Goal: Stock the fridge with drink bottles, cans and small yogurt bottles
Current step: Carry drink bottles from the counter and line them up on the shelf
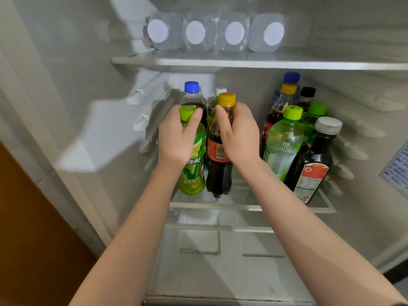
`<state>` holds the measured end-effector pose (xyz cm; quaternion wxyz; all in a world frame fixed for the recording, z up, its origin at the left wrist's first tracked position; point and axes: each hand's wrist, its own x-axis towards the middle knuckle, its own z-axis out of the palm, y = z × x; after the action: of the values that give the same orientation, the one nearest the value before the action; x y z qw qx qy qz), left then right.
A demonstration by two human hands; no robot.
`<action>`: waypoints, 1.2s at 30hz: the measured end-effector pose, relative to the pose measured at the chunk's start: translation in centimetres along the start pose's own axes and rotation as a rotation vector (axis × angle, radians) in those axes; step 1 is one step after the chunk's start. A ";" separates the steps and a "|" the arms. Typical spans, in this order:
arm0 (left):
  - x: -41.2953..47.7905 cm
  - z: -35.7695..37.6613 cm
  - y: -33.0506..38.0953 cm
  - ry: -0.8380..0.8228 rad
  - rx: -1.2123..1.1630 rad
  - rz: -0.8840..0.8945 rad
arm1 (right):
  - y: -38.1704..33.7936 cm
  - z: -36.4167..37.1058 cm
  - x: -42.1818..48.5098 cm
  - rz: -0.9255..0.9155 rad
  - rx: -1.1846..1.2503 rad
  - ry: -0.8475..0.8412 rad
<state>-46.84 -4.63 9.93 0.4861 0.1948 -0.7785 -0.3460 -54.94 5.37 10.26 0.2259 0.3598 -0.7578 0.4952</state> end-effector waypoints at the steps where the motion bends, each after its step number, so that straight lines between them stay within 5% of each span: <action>1: 0.0 0.1 -0.1 0.006 -0.016 -0.002 | 0.2 0.0 0.2 -0.010 0.001 -0.011; 9: -1.6 0.7 -1.3 0.070 -0.053 0.091 | 2.5 -0.3 -2.9 0.025 0.172 -0.086; 16: -6.5 0.4 -3.8 0.014 -0.209 -0.100 | 4.1 -0.2 -12.5 0.203 0.155 -0.135; 22: -18.4 0.4 -5.5 0.001 -0.177 0.080 | 5.1 -3.4 -19.5 0.259 0.039 -0.201; 29: -32.9 1.6 -7.4 -0.620 -0.251 -0.159 | 8.8 -9.8 -34.2 0.519 -0.250 -0.347; 36: -43.7 4.1 -11.3 -1.497 0.010 -0.546 | 8.6 -18.1 -53.4 1.342 -0.484 -0.693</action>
<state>-31.08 17.02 -26.66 -0.2688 0.0967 -0.8247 -0.4882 -27.65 41.19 -24.73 -0.2979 -0.0992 -0.9266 0.2068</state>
